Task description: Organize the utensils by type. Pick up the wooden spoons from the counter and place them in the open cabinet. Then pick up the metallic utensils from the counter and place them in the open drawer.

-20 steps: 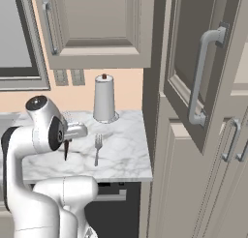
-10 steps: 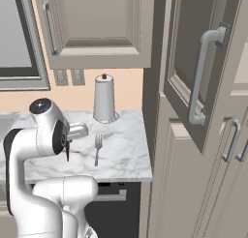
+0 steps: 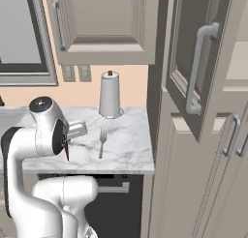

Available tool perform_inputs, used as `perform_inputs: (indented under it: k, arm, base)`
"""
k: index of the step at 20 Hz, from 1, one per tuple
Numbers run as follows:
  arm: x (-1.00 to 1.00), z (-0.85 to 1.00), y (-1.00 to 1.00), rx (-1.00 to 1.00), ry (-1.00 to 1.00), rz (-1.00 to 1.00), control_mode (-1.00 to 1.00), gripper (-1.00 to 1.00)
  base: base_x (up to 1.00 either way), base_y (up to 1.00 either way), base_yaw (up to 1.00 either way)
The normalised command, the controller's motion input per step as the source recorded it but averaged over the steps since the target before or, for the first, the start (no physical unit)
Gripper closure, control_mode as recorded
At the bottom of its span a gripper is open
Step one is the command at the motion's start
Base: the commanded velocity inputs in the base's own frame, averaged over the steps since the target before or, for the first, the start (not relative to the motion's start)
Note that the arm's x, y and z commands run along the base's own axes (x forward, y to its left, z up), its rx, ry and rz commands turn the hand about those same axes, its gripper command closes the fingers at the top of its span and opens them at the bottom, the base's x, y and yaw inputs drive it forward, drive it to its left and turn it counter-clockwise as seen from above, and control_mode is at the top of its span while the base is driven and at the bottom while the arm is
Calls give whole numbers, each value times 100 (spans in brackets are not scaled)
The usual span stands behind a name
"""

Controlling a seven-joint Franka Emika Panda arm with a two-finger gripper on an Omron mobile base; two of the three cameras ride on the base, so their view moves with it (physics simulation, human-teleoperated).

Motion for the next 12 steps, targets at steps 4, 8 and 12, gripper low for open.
perform_inputs:
  k: [4, 8, 12]
  arm:
    - [0, 0, 0, 0, 0, 0, 100, 100]
    - [0, 0, 0, 0, 0, 0, 100, 100]
    - [0, 0, 0, 0, 0, 0, 100, 100]
  base:
    - [-79, 0, 24]
    - [-63, 0, 38]
    - [-48, 9, 50]
